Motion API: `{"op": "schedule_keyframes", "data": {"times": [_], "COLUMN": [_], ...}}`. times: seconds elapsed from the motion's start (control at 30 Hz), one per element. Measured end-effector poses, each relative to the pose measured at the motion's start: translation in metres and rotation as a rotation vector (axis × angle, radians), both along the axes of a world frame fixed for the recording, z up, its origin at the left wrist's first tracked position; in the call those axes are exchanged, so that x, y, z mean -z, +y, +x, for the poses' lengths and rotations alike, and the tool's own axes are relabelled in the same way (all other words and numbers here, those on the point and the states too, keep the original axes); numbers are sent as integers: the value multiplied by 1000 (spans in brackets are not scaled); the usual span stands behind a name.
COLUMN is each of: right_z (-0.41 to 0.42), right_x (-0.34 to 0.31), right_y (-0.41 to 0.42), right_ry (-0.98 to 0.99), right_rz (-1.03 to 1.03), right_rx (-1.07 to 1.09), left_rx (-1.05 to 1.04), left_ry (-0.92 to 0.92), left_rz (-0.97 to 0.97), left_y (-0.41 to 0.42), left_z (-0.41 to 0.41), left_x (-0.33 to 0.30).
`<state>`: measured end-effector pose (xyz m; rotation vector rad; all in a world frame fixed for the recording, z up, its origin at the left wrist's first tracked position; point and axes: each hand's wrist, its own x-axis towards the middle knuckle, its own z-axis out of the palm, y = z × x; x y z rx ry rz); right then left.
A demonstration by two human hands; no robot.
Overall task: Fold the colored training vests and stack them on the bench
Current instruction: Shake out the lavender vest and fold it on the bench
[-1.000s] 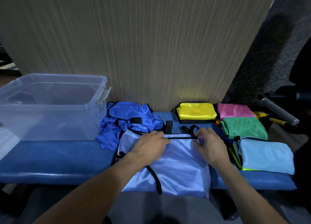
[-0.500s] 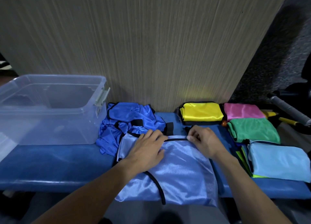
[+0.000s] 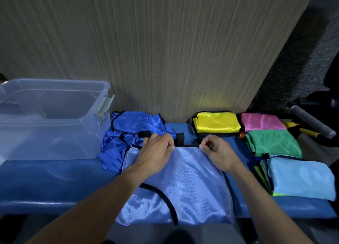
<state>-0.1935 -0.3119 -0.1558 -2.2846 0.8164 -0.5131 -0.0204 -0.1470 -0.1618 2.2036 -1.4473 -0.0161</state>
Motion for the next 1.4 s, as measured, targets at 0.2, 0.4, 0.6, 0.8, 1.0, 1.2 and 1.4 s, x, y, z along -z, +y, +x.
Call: {"op": "schedule_keyframes", "data": {"times": [0.2,0.4,0.6,0.8,1.0,1.2,1.4], "right_z": [21,-2,-29,-30,-33,-56,-62], "right_x": [24,8,5,4,-3,-10,-23], "right_y": [35,20,13,32,40,37,32], "right_ry": [233,249,403,251,79,106,-160], "right_rz": [-306,-76,99,252,357,767,869], "right_rx": [268,396,379,435,431,265,295], "left_rx": [-89,30,202,194,194,208,233], "left_ry": [-197,-338,-278,-313,-197,-145,-124], "left_rz": [89,-36,207,309,439,496,496], "left_y": [-5,5,34,46,50,41,25], "left_z": [0,-6,-25,-25,-33,-40,-49], "left_x": [10,6,7,12,20,22,20]}}
